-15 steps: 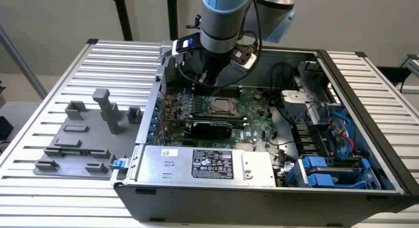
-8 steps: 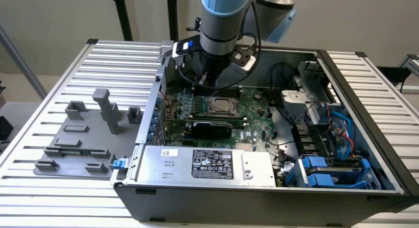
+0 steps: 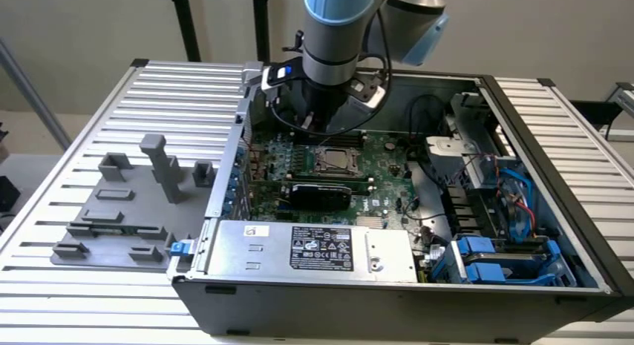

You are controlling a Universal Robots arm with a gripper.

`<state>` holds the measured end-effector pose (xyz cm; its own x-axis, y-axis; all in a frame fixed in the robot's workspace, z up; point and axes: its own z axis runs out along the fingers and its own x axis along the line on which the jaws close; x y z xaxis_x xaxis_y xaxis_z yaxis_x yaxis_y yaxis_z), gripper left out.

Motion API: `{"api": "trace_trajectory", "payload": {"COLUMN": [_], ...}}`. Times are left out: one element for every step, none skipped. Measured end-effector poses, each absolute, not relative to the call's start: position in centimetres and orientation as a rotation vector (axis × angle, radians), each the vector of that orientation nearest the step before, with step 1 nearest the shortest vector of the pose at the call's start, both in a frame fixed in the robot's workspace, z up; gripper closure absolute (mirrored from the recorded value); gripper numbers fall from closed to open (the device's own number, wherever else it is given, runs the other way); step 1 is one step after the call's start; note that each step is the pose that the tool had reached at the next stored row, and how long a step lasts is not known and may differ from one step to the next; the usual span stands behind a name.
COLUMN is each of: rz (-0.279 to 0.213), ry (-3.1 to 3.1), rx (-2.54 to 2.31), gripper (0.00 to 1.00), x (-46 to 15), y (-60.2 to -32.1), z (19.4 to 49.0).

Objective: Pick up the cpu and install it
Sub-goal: 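Install the first cpu locking lever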

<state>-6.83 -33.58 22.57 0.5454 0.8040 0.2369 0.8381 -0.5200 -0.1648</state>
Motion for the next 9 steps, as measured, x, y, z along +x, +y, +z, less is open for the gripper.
{"api": "trace_trajectory", "payload": {"rz": [-0.188, -0.187, -0.187, -0.186, -0.186, -0.186, -0.186, -0.185, -0.184], "ry": [-1.373, -1.373, -1.373, -1.373, -1.372, -1.372, -1.372, -1.372, -1.373], "rx": [-2.528, -2.53, -2.531, -2.531, -2.532, -2.532, -2.532, -2.533, -2.535], "gripper": [0.89, 0.89, 0.89, 0.89, 0.89, 0.89, 0.89, 0.89, 0.89], "x": [-6.84, -6.83, -6.83, -6.83, -6.84, -6.84, -6.84, -6.84, -6.84], "y": [-33.53, -33.5, -33.47, -33.45, -33.42, -33.36, -33.29, -33.18, -33.05], "z": [22.49, 22.43, 22.41, 22.4, 22.4, 22.4, 22.39, 22.38, 22.35]}}
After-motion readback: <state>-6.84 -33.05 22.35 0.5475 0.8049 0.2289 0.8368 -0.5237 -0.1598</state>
